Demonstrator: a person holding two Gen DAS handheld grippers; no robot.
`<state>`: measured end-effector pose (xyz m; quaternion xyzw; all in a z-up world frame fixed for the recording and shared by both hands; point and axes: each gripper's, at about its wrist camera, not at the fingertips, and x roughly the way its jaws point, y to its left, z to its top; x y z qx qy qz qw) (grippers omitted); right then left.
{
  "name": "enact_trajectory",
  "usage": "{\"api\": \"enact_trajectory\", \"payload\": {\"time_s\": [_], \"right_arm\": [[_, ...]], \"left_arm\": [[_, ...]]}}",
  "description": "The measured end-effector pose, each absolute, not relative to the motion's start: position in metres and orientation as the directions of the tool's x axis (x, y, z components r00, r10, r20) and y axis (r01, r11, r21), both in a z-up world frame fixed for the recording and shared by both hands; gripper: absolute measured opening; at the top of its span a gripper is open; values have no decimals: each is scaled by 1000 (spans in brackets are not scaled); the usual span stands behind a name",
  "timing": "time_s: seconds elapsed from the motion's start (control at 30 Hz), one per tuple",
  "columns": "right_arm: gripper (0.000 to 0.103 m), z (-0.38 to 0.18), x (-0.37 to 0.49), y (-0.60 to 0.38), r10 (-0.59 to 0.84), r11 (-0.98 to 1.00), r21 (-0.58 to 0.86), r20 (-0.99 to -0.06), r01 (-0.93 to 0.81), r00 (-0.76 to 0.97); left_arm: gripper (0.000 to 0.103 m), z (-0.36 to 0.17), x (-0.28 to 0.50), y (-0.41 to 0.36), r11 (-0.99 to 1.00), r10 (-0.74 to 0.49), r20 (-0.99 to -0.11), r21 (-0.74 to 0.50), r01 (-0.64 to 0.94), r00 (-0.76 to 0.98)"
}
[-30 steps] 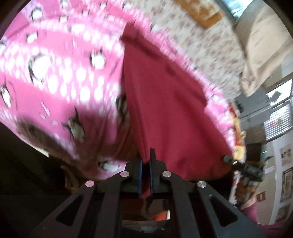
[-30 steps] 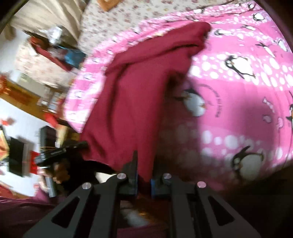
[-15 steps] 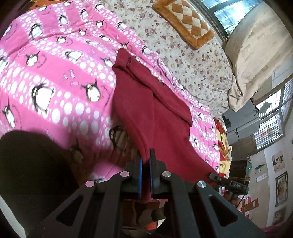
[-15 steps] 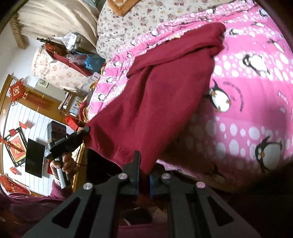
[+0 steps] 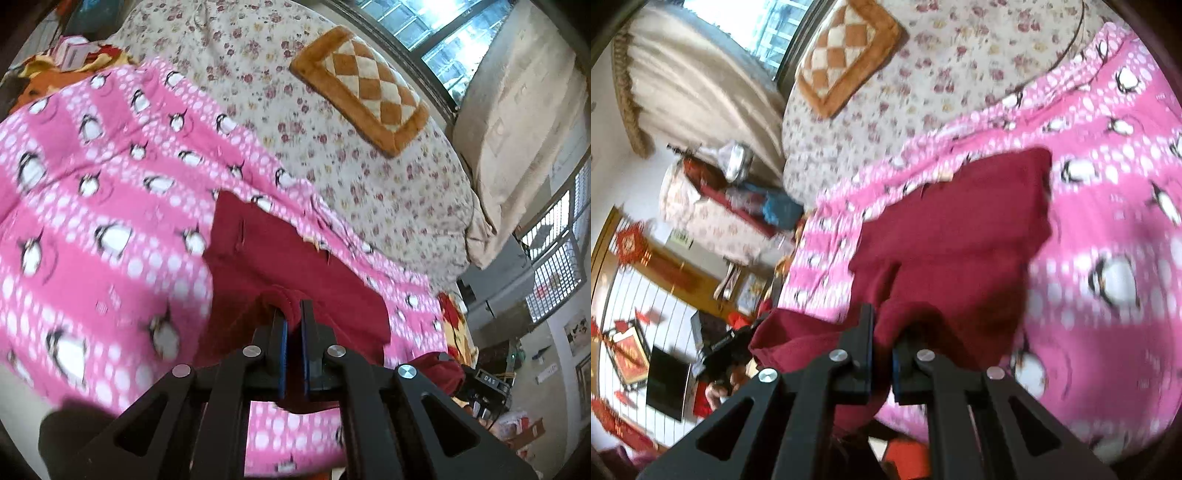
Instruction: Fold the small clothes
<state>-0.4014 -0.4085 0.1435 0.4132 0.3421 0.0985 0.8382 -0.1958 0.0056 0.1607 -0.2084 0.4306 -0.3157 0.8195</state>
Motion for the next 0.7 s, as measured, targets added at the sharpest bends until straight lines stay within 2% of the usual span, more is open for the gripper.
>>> {"api": "enact_trajectory", "payload": {"time_s": [0.27, 0.7], "right_arm": [[7, 139, -333, -442, 369, 643, 741, -520, 193, 770], [7, 64, -247, -500, 308, 596, 714, -626, 368, 717]], "left_arm": [[0, 155, -115, -34, 769, -636, -617, -554, 318, 464], [0, 86, -7, -96, 847, -531, -744, -478, 232, 405]]}}
